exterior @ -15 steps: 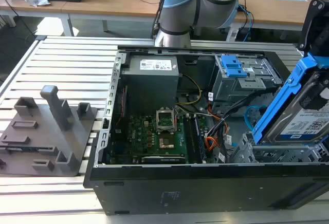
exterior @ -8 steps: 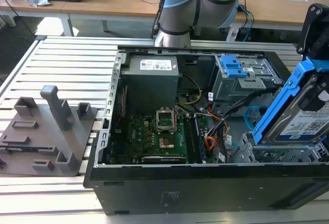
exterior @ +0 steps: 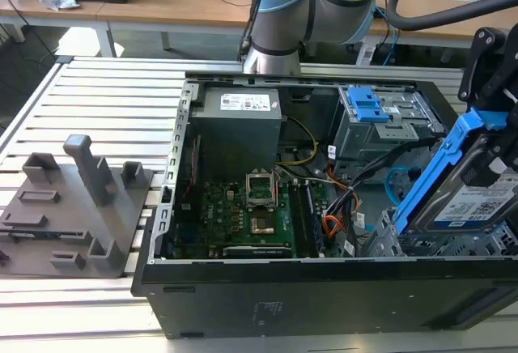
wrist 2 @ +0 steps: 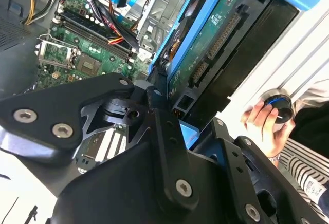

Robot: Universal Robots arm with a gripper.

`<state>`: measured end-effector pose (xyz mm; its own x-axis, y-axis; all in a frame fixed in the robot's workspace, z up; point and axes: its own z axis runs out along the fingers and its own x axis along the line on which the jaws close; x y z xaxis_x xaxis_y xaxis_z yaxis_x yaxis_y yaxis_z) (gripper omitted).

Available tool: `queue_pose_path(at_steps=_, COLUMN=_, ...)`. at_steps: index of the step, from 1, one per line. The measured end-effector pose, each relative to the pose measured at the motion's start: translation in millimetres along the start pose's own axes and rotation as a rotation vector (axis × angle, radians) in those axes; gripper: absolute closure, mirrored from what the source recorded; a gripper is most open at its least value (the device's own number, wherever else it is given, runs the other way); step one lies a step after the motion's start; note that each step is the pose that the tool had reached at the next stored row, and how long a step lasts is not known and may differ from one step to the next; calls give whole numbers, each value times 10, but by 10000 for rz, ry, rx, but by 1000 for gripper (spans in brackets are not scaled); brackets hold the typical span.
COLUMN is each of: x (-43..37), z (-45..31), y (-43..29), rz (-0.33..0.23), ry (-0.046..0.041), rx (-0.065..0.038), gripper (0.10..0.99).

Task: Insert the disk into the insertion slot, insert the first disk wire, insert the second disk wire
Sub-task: 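Insert the disk into the insertion slot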

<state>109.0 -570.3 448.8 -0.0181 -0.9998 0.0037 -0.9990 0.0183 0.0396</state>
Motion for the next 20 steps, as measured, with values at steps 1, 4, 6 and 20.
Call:
queue_pose_path(at_steps=1, x=0, z=12, y=-1, rz=0, ry=1, rx=0, gripper=722)
queue_pose_path(at_steps=4, x=0, z=48, y=-3, rz=0, ry=-1, rx=-1, gripper=722)
queue_pose_path(at_steps=6, x=-1, z=67, y=-7, rz=0, ry=0, rx=-1, gripper=722)
queue_pose_path(at_steps=20, x=-214, z=73, y=-164, rz=-3, ry=2, rx=-1, gripper=722)
